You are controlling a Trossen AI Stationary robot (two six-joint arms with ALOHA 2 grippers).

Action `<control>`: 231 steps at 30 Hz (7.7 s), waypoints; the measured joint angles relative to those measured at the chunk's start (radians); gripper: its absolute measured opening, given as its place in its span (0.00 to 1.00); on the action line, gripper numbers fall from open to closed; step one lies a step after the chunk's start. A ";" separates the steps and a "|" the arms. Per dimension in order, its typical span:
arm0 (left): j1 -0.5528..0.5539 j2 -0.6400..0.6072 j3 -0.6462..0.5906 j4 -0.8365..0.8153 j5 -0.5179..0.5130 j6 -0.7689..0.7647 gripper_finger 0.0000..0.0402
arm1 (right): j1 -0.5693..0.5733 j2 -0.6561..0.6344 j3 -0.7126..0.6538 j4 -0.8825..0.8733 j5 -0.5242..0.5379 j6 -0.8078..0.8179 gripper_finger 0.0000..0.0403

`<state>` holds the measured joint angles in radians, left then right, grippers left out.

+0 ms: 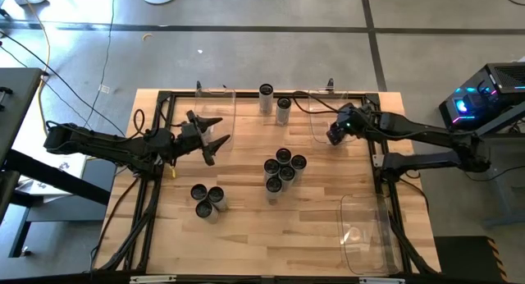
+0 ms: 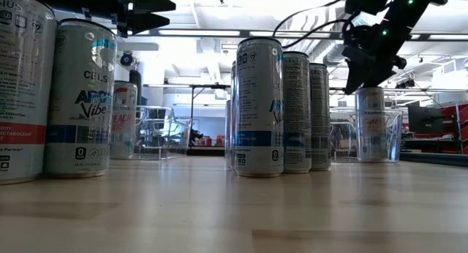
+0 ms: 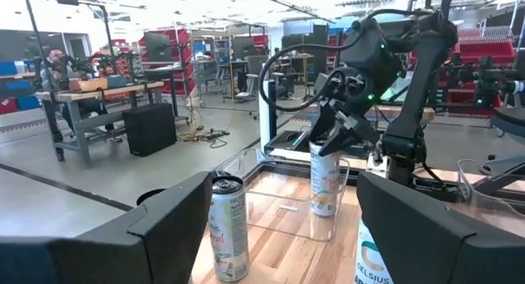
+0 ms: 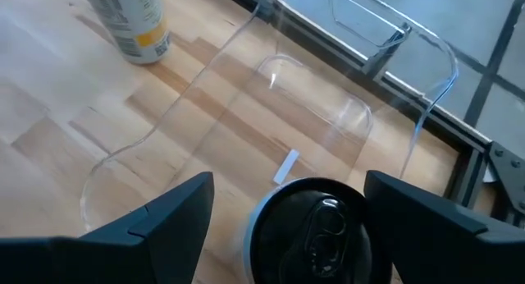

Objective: Sort soda cans
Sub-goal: Put the white-yellow soda can into the top right transparent bin, then adjust the top right transparent bin on the table, then put the white-pink soda can into the top left transparent bin

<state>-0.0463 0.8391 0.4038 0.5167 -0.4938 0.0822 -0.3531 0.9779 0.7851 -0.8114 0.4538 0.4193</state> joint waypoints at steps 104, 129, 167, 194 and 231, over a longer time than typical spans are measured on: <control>0.000 0.000 0.000 -0.020 -0.001 -0.002 0.74 | 0.314 0.228 0.182 -0.225 -0.204 -0.251 0.63; 0.000 0.000 0.000 -0.051 0.003 -0.002 0.74 | 0.124 0.338 0.182 -0.221 -0.311 -0.369 0.30; 0.000 0.000 0.000 -0.048 0.004 -0.002 0.74 | -0.031 0.436 0.181 0.053 -0.357 -0.502 0.04; 0.000 0.000 0.000 -0.041 0.004 -0.002 0.74 | -0.016 0.205 0.183 0.078 -0.334 -0.454 0.42; 0.000 0.000 0.000 -0.040 0.004 -0.026 0.74 | 0.442 0.229 0.183 0.315 -0.308 -0.189 0.76</control>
<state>-0.0463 0.8389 0.4034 0.4763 -0.4900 0.0563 0.0887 1.2072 0.9676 -0.4964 0.1462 0.2307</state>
